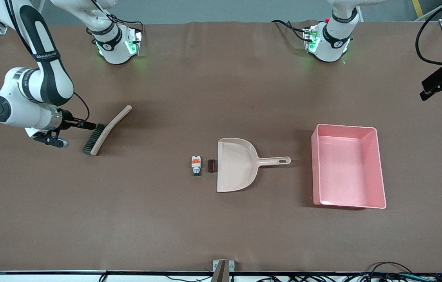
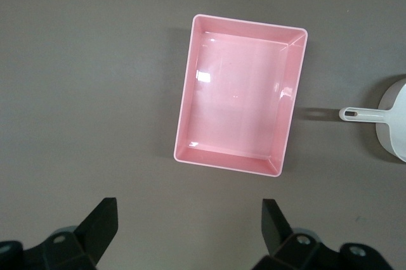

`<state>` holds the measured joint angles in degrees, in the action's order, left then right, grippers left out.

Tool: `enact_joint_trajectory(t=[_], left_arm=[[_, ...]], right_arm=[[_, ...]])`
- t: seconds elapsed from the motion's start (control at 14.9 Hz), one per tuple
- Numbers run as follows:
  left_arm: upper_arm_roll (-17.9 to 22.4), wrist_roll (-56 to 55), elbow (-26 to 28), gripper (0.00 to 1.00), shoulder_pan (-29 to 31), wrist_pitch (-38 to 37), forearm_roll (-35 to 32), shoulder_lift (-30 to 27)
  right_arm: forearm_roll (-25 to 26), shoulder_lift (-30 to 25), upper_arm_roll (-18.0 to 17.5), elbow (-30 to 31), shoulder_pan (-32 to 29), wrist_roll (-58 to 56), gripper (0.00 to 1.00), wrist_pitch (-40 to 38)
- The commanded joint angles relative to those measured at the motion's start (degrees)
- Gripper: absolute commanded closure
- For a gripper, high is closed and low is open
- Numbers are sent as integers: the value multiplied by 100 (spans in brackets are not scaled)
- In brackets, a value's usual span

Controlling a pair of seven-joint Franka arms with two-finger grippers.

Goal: Clean e-waste and dump in bin

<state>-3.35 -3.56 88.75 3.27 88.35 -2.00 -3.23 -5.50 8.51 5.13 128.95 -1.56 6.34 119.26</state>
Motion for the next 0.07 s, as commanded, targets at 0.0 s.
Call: enact_joint_trajectory(t=[0.0], left_arm=[[133,-22,423,0,-28,-2,147,-362]], right_arm=[[-56,28,-12,-527,-37,8,0,-578]])
